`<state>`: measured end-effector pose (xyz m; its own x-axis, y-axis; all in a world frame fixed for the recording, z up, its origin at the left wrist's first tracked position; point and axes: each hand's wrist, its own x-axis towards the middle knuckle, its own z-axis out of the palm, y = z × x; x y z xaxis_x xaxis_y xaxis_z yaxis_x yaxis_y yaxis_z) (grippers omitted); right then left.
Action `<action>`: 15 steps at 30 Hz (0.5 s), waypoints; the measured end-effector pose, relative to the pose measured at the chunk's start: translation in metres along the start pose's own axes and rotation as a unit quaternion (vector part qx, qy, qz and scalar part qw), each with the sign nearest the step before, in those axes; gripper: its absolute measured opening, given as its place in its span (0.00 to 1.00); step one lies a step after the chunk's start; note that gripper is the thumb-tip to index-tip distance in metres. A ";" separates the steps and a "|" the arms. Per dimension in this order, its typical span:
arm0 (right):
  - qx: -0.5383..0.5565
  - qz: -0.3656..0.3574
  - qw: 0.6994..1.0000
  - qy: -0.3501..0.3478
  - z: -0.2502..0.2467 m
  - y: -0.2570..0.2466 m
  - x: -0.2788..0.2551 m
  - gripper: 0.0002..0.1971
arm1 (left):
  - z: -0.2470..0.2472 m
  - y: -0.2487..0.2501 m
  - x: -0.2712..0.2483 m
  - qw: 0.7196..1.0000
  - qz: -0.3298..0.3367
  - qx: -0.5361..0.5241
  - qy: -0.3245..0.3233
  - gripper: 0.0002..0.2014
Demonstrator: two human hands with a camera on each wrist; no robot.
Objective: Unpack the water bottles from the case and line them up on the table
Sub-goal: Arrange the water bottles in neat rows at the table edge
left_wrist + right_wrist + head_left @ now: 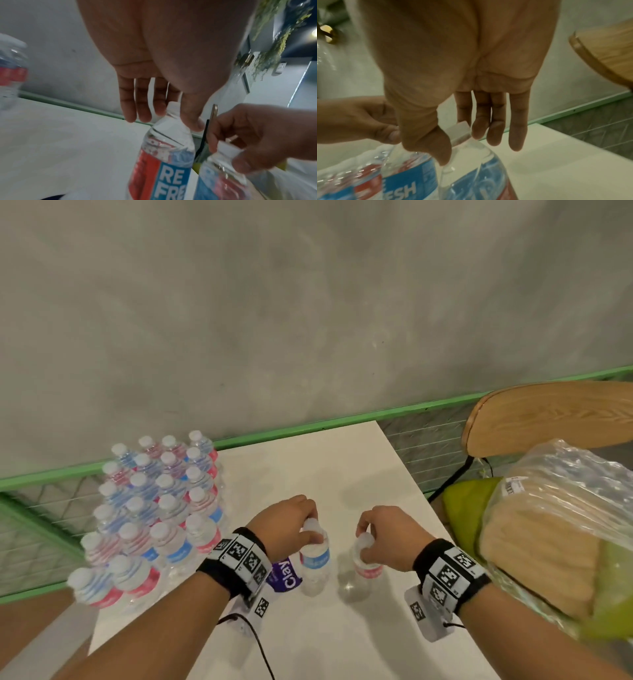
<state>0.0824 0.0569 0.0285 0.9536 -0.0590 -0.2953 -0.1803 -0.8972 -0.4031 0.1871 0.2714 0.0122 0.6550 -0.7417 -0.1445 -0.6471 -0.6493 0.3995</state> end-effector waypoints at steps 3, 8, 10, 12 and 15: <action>0.026 -0.046 0.997 -0.059 0.023 -0.034 -0.008 0.15 | -0.008 -0.025 -0.046 0.999 -0.024 -0.030 0.022 0.14; 0.042 -0.115 0.989 -0.087 0.059 -0.097 -0.002 0.15 | -0.006 -0.070 -0.118 0.988 -0.125 -0.081 0.049 0.14; 0.039 -0.144 0.985 -0.092 0.073 -0.125 0.003 0.15 | -0.005 -0.084 -0.143 0.980 -0.161 -0.091 0.066 0.14; 0.038 -0.160 0.981 -0.100 0.085 -0.146 0.009 0.15 | -0.005 -0.092 -0.159 0.975 -0.185 -0.097 0.079 0.15; 0.033 -0.158 0.982 -0.101 0.102 -0.174 0.019 0.16 | -0.004 -0.102 -0.177 0.964 -0.222 -0.109 0.103 0.16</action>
<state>0.1074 0.2567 0.0052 0.8980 0.3121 -0.3101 0.0951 -0.8259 -0.5558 0.1390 0.4699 0.0006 0.9263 -0.3357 -0.1713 -0.2031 -0.8275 0.5235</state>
